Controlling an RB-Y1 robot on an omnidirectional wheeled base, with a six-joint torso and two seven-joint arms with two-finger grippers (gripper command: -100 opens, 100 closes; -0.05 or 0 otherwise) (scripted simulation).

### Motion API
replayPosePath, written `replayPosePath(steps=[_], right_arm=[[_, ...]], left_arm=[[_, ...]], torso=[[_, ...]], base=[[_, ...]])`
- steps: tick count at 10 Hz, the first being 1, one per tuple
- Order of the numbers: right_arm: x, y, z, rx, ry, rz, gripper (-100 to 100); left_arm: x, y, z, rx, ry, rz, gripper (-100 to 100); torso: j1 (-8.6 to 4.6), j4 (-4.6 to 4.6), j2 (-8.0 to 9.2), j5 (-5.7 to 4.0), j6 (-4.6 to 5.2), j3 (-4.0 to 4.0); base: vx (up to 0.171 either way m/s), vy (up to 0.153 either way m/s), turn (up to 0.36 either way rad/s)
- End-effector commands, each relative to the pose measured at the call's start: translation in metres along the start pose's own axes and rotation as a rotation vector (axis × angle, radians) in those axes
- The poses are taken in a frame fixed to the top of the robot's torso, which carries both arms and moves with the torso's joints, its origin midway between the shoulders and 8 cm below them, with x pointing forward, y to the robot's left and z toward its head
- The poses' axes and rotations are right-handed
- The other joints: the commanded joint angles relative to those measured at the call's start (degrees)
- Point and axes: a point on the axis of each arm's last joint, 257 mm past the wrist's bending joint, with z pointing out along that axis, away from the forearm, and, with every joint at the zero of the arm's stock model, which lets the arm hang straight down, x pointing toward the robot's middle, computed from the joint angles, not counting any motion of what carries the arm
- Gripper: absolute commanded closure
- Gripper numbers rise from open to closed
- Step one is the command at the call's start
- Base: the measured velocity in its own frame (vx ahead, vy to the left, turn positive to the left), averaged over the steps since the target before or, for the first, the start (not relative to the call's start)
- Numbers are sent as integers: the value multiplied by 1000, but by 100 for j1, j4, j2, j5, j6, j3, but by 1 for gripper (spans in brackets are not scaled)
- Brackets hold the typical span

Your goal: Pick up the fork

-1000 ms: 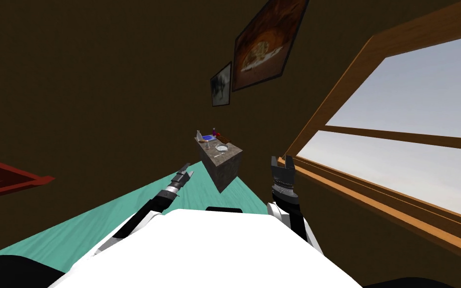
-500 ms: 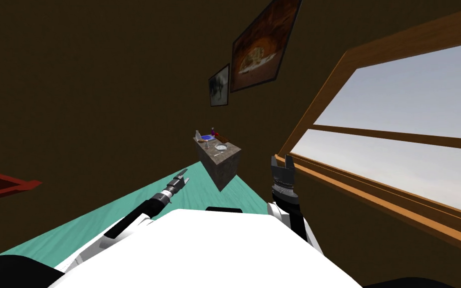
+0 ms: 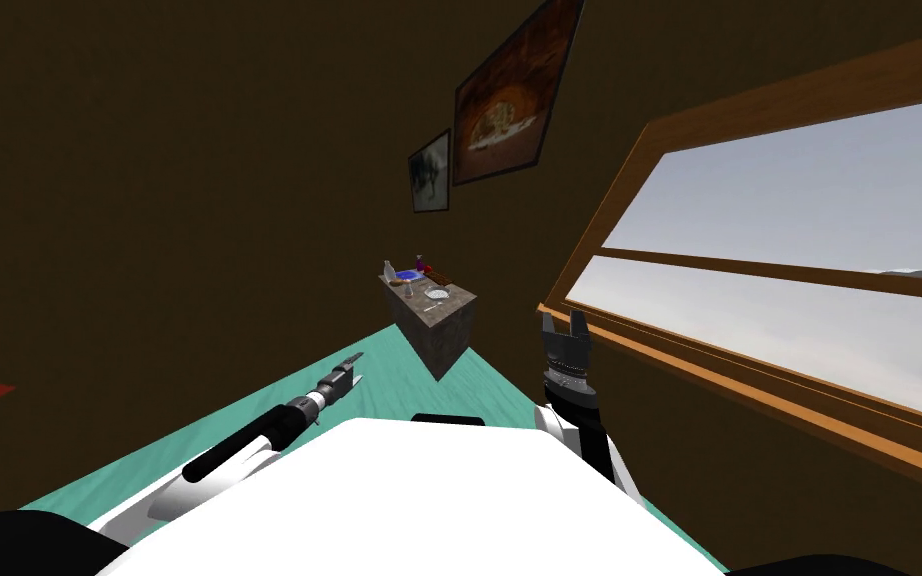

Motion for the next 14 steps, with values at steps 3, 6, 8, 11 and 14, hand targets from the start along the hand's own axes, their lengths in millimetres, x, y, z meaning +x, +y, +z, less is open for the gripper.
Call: replayPosePath(steps=[3, 6, 8, 11, 14], right_arm=[[0, 0, 0, 0, 0, 0, 0], [0, 0, 0, 0, 0, 0, 0], [0, 0, 0, 0, 0, 0, 0], [0, 0, 0, 0, 0, 0, 0], [0, 0, 0, 0, 0, 0, 0]], left_arm=[[-46, 47, -10, -164, -59, -23, -100], [-75, 71, -21, -258, -103, -44, -100], [-106, 89, -34, -339, -153, -67, -100], [-137, 107, -50, -428, -211, -94, -100], [-195, 125, -81, -553, -329, -152, -100]], torso=[[-5, -1, -5, -1, -1, -3], [-9, -3, -12, -3, 0, -7], [-14, -4, -18, -4, 1, -10], [-16, -4, -21, -4, 1, -12], [-21, -6, -28, -5, -4, -16]], base=[[-24, -14, -111], [-7, -21, -92], [4, -41, -139], [11, -34, -94], [36, -61, -166]])
